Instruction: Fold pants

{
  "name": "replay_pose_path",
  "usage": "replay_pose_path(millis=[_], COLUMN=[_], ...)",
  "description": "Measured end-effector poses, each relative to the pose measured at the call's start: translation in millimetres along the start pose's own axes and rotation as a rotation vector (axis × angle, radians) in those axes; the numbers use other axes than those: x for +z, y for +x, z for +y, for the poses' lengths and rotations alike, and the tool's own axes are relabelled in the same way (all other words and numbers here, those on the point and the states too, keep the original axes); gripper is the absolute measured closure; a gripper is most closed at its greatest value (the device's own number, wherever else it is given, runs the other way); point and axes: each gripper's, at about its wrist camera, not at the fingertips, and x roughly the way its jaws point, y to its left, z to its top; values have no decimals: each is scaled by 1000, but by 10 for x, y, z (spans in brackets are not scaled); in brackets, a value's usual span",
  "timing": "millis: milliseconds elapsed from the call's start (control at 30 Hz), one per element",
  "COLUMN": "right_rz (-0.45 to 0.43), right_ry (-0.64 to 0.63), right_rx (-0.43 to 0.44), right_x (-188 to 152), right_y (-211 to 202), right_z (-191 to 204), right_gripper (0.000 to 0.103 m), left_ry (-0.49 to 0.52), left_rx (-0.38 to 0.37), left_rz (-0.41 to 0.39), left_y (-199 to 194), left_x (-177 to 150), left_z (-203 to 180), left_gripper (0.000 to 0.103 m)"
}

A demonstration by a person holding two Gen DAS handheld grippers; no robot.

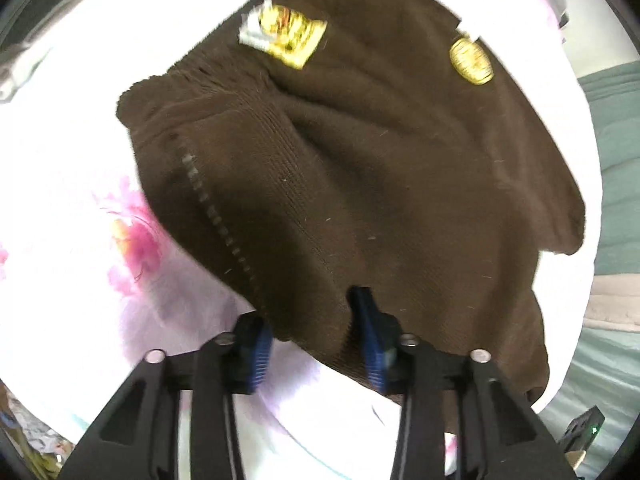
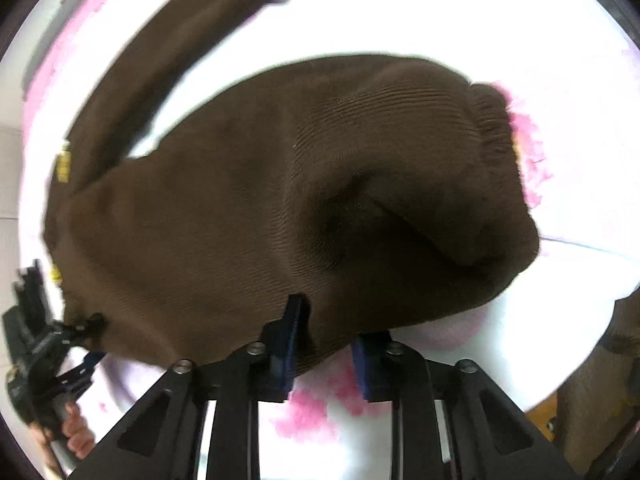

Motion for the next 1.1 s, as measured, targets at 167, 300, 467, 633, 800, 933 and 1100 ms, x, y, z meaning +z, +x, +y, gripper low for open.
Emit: replay_pose_path(millis=[167,300,467,633,800,933,1100], right_rz=[-62,-102,-64,5,4,-62,-166], right_ry=[-61,-118,-171,-178,-138,-119,-96], right_rx=[103,183,228,235,257,267,282], right_x=[-136,-125,-181,-120,156,526,1131], right_y=[-642,-1121,-1421,-1337,-1525,-1635,-1743], right_z=[10,128,221,352,451,659,1002], right_gripper=[86,87,87,87,87,87,87], left_ry=[140,160,149,99,43,4,-106], left_rx=[2,-23,-24,-9,28,56,100], left_rz=[-107,-172,-204,-208,-182,-205,-214], left_y=[-471,-888,-1288,-1301,-1338,-1346,-1206], left_x=[-229,-268,-272,40,315,627,1210], left_z=[-221,-314,-249,-269,-413,-569,-810], left_gripper=[76,78,79,79,79,79,79])
